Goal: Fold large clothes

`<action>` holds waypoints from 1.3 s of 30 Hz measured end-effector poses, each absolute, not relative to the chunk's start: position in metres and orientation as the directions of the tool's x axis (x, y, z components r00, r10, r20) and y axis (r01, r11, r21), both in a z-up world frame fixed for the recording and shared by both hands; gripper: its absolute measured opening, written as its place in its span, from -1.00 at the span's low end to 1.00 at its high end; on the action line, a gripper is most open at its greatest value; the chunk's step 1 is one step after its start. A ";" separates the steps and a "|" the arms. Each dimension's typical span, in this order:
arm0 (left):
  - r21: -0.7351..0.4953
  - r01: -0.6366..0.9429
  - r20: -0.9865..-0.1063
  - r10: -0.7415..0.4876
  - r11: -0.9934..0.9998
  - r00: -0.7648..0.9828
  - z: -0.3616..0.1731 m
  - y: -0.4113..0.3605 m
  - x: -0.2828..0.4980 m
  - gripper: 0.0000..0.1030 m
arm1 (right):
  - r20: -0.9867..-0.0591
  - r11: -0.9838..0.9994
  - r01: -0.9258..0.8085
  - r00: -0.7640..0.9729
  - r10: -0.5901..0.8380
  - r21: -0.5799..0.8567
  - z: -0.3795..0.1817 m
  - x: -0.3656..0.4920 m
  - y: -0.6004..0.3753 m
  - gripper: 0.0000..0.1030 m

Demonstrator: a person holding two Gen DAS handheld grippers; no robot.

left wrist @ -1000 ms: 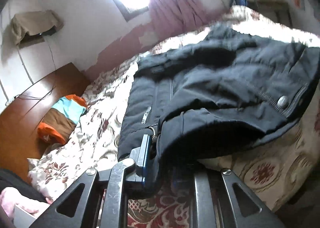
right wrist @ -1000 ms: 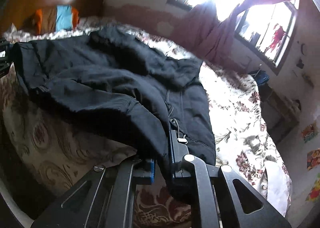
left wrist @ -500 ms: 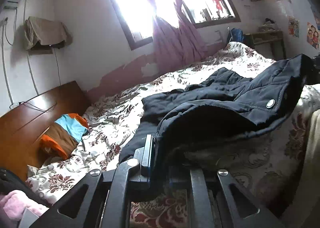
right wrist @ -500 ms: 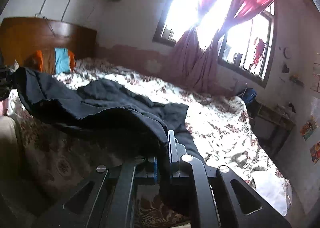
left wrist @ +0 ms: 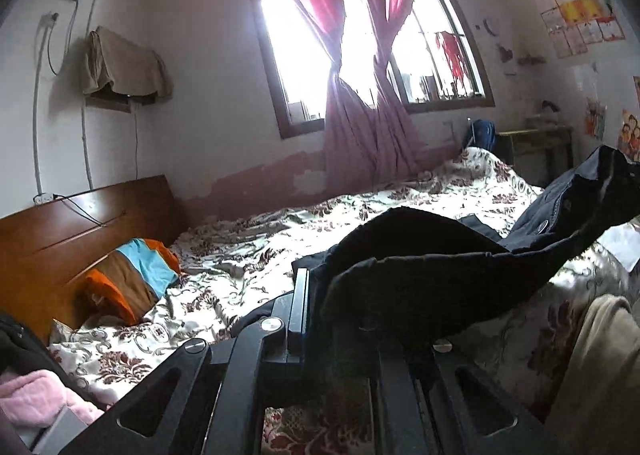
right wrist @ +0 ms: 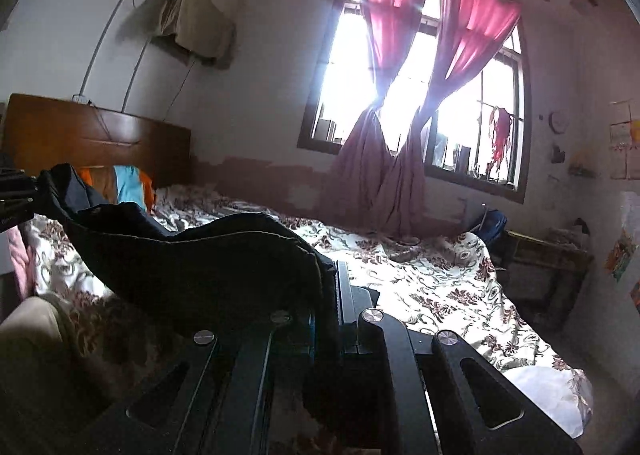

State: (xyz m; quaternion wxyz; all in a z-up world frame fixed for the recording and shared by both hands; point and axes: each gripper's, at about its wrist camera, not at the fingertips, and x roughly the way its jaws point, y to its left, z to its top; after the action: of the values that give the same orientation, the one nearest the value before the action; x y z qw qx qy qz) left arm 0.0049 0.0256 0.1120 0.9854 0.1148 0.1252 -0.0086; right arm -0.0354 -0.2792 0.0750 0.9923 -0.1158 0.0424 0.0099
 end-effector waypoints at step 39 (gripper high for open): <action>0.233 0.062 -0.462 0.055 0.970 0.885 0.092 0.010 0.304 -0.89 | -0.260 0.955 -0.043 0.965 -0.037 -0.294 0.049 0.324 -0.297 -0.89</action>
State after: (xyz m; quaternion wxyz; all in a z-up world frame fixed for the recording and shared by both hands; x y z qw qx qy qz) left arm 0.3044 0.0099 0.0923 0.9632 0.1215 0.2396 -0.0018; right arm 0.3243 -0.2968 0.0488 0.9797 -0.1503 0.1324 0.0015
